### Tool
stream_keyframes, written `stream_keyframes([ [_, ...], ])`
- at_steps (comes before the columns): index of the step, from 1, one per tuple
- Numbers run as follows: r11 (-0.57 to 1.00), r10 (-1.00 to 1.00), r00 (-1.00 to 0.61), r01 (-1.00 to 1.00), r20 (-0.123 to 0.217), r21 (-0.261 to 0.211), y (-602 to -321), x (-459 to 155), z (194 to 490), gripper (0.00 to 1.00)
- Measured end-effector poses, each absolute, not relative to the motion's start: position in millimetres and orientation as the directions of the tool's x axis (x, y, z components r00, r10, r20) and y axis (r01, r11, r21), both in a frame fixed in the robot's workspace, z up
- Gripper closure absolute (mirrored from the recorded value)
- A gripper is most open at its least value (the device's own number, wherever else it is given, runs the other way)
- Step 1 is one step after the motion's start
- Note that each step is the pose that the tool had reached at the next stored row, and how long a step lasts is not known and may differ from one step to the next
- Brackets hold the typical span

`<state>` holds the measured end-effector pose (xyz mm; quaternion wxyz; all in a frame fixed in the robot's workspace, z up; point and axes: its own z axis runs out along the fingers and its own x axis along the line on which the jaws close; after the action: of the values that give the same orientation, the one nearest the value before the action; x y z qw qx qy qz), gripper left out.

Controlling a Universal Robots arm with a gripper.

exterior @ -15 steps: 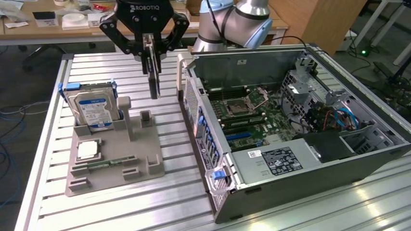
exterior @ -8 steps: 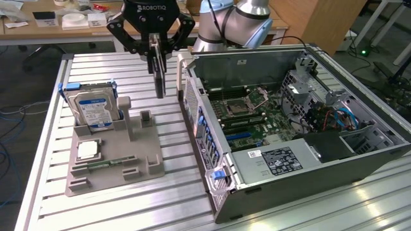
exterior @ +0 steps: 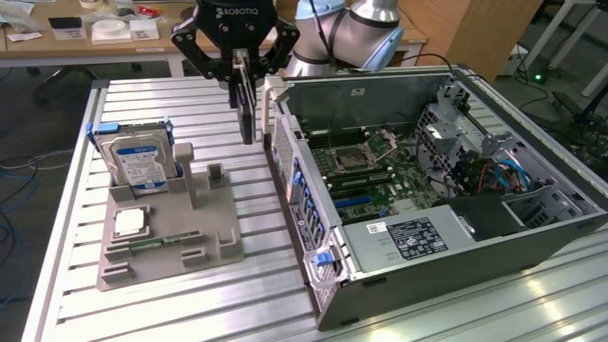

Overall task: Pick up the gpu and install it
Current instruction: 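Pick up the gpu and move the gpu toward the slot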

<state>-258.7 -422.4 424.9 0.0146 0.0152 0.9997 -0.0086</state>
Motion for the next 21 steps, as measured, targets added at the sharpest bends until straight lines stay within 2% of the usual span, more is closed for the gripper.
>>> stream_keyframes([
  [21,0.999,0.030,-0.999,0.031,-0.028,-0.017,-422.4,-224.3,425.0,0.72],
])
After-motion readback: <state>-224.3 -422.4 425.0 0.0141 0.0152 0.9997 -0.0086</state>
